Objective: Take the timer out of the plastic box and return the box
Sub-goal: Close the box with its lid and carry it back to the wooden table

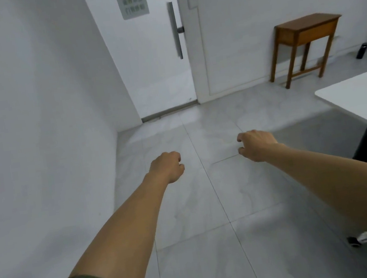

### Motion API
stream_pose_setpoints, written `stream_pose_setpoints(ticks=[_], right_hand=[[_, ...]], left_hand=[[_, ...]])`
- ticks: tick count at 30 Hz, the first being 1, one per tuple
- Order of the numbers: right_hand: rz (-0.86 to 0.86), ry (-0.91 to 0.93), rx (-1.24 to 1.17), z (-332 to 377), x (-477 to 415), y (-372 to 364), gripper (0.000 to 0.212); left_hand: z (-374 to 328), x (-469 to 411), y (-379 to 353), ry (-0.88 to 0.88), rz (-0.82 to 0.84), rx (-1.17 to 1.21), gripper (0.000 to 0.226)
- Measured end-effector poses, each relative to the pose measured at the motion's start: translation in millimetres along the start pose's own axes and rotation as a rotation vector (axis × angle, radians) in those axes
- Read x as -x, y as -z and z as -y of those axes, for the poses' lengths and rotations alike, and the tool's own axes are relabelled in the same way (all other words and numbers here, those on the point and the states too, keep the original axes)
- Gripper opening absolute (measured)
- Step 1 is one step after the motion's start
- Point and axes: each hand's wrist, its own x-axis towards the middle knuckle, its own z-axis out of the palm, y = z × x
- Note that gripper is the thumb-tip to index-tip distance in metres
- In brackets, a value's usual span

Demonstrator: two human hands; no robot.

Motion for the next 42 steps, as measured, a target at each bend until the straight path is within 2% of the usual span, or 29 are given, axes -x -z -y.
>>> stream_pose_setpoints(ticks=[8, 14, 18, 27, 36, 42], right_hand=[[0.074, -0.117, 0.000, -51, -152, -8, 0.038], [0.072, -0.157, -0.045, -101, -294, -16, 0.040], [0.071, -0.191, -0.066, -143, -395, 4, 0.041], [0.092, -0.232, -0.054, -217, -557, 5, 0.036], [0.085, -0.404, -0.072, -307, -726, 4, 0.037], [0.070, -0.557, -0.117, -377, -809, 21, 0.043]], left_hand=[[-26, -181, 12, -0.134, 0.072, -0.022, 0.041], [-50, -327, 28, -0.152, 0.062, -0.045, 0.040], [-74, -429, 60, -0.149, 0.052, -0.045, 0.040], [-118, -613, 78, -0.212, 0.078, -0.025, 0.040], [-171, -843, 96, -0.382, 0.108, -0.062, 0.038], [-243, -985, 127, -0.541, 0.125, -0.117, 0.038]])
